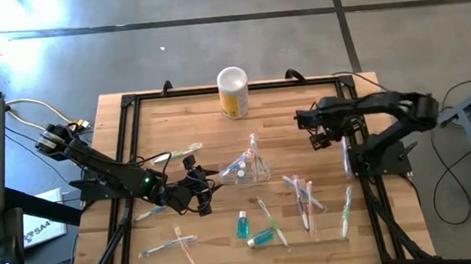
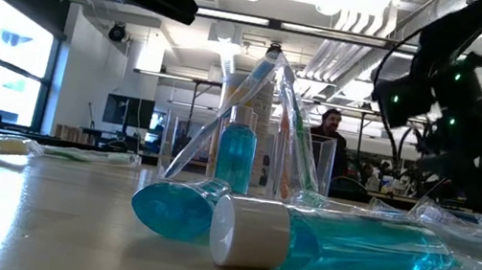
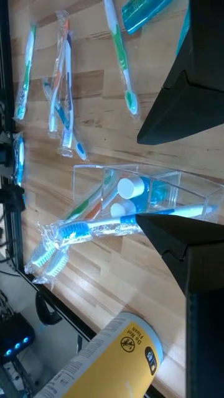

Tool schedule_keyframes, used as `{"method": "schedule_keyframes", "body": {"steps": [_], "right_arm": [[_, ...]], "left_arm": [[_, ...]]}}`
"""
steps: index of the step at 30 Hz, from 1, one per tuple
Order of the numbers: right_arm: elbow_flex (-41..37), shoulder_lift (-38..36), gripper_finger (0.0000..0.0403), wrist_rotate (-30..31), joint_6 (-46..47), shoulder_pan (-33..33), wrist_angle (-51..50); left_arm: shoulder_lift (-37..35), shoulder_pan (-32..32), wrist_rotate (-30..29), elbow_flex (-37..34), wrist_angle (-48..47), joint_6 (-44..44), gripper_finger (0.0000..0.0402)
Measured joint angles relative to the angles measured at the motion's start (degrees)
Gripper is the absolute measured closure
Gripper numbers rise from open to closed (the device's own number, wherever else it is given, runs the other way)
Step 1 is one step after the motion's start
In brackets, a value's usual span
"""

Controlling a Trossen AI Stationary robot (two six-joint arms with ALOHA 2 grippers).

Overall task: Pick & Place toothbrushing station
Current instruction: Put the blue toothbrush into the right part of the transparent organizer

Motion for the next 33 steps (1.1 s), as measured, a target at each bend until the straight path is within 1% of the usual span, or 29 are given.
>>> {"method": "schedule_keyframes", "body": {"steps": [3, 6, 8, 13, 17, 23, 27, 30, 33], "right_arm": [[-0.02, 5.23, 0.0133, 1.01, -1.32, -3.78, -0.02], [-0.07, 9.98, 0.0133, 3.55, -1.46, -6.07, -0.28], [-0.08, 12.49, 0.0133, 4.7, -2.52, -6.88, -0.14], [-0.3, 15.94, 0.0133, 4.21, -7.57, -7.29, 3.75], [-0.35, 16.32, 0.0133, 4.08, -8.74, -7.02, 4.57], [-0.39, 16.38, 0.0133, 4.46, -9.5, -4.69, 4.68], [-0.41, 16.39, 0.0134, 3.25, -11.73, -2.61, 5.6], [-0.45, 16.45, 0.0147, 2.75, -12.58, -1.5, 5.86], [-0.46, 16.47, 0.0171, 1.39, -13.11, -0.82, 6.16]], "left_arm": [[0.0, 0.0, 0.74, 0.0, -0.02, 0.0, 0.0215], [0.0, 0.0, 0.95, 0.0, -0.24, -0.02, 0.0215], [0.0, -0.02, 0.95, 0.0, -0.77, -0.04, 0.0215], [0.0, -0.01, 0.95, -0.04, -2.23, -1.4, 0.0215], [-0.02, -0.02, 0.95, -0.04, -2.53, -1.75, 0.0215], [-0.02, -0.01, 0.92, -0.04, -2.54, -1.95, 0.0215], [-0.02, 0.0, 0.9, -0.04, -2.54, -1.97, 0.0215], [-0.02, -0.02, 0.9, -0.04, -2.54, -1.97, 0.0215], [-0.02, -0.01, 0.9, -0.04, -2.54, -1.95, 0.0215]]}}
